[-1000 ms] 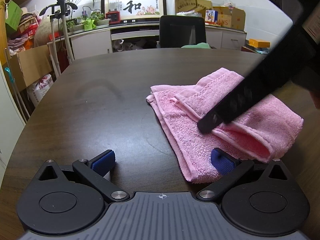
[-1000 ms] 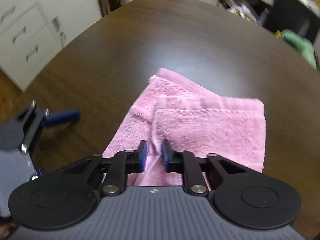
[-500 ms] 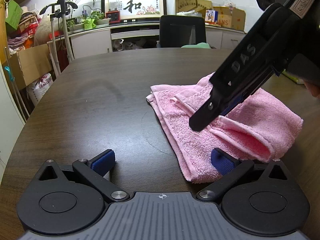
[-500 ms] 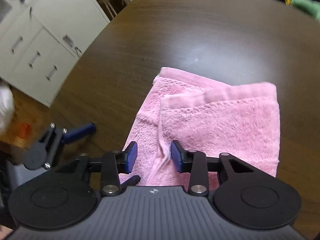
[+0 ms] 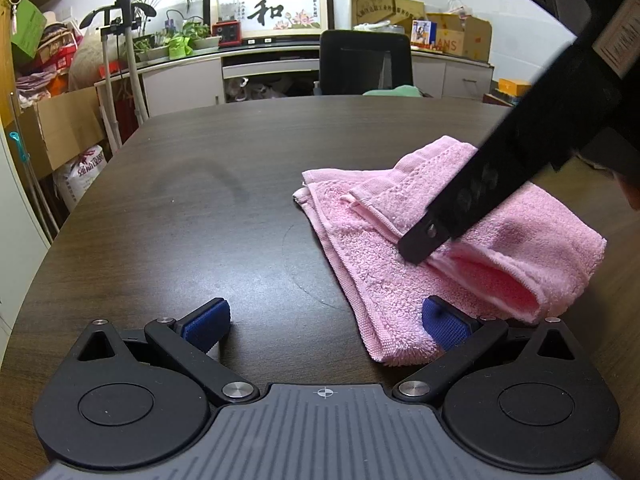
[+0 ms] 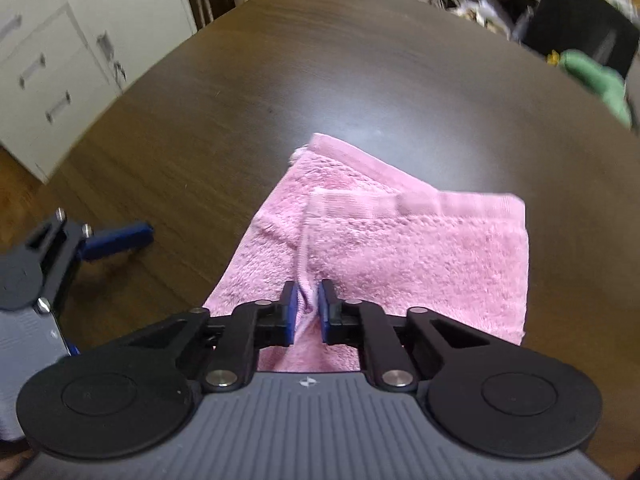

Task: Fold towel
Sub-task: 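Pinch the towel edge with the right gripper and fold it over, then open the right gripper and move it beside the towel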

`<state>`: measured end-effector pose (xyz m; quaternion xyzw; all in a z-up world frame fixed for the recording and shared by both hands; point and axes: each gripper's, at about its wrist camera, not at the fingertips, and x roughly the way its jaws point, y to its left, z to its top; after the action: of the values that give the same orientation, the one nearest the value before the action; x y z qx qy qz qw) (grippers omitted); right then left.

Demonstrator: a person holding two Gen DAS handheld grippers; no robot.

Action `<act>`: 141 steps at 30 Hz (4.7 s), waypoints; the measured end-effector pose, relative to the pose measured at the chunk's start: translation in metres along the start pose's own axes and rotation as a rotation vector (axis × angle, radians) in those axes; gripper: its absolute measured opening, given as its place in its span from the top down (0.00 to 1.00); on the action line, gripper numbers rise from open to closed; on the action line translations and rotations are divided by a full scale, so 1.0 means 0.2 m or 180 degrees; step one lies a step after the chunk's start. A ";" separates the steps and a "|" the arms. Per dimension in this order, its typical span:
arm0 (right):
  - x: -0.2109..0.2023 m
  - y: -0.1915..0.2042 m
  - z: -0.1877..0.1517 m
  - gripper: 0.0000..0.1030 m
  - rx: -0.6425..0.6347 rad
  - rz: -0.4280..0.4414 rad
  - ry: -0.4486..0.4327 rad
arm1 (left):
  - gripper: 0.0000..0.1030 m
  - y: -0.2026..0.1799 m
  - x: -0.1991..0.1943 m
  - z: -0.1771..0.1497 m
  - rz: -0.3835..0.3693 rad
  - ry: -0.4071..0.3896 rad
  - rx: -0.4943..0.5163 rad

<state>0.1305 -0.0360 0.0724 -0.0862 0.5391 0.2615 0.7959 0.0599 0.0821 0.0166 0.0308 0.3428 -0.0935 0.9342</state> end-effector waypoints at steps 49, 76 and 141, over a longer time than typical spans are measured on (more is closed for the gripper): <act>0.05 -0.02 -0.02 0.86 0.0491 0.0603 -0.0774 | 0.00 0.01 -0.01 -0.01 -0.0027 0.0001 0.0040; -0.32 -0.75 -0.62 0.39 0.1624 0.1573 -0.1492 | 0.00 0.19 -0.27 0.01 -0.0604 -0.0847 -0.0305; -0.22 -0.64 -0.74 0.09 0.1169 0.2142 -0.1890 | 0.50 0.06 -0.05 -0.01 -0.1064 0.0168 -0.1358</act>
<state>0.0625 -0.2214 0.0332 0.3133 0.3239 0.4182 0.7887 0.0542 0.0962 0.0219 -0.2213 0.3793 -0.1711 0.8819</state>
